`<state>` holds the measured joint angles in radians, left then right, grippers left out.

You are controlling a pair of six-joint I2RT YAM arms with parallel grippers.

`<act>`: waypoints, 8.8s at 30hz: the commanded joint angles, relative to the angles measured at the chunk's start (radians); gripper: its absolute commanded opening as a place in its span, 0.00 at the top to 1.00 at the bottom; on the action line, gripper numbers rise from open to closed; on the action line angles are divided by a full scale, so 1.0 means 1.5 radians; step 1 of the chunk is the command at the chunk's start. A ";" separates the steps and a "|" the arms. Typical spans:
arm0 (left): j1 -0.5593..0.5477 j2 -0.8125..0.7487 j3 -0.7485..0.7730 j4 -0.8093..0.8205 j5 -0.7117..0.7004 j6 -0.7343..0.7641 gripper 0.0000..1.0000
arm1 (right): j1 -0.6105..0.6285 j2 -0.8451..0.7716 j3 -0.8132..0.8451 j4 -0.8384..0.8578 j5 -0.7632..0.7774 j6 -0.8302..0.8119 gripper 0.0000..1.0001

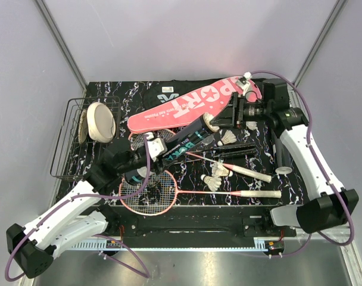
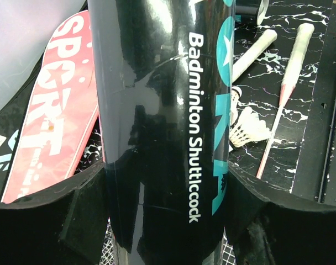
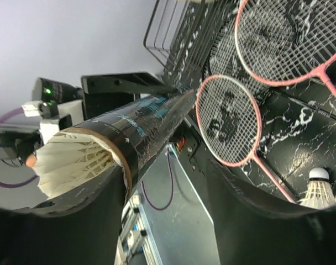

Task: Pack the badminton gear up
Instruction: Place the shuttlecock at the shuttle tube, then pick up the shuttlecock at the center of the board, then place the shuttlecock at the shuttle tube, then pick up the shuttlecock at the center of the board, then place the shuttlecock at the shuttle tube.

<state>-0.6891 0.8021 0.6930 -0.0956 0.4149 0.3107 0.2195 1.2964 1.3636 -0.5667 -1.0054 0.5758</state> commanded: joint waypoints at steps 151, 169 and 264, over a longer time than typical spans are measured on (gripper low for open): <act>-0.024 0.000 0.005 -0.031 -0.208 0.125 1.00 | 0.205 -0.182 -0.151 0.097 0.388 0.073 0.00; -0.023 0.025 0.029 -0.046 -0.332 0.112 1.00 | -0.102 -0.045 -0.204 0.142 0.454 -0.070 0.08; -0.057 0.030 0.034 -0.061 -0.186 0.121 1.00 | 0.101 -0.119 -0.214 0.297 0.102 0.129 0.36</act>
<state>-0.7700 0.8890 0.7246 -0.3077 0.1287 0.4824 0.3508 1.1034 1.0294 -0.0883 -0.7887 0.7601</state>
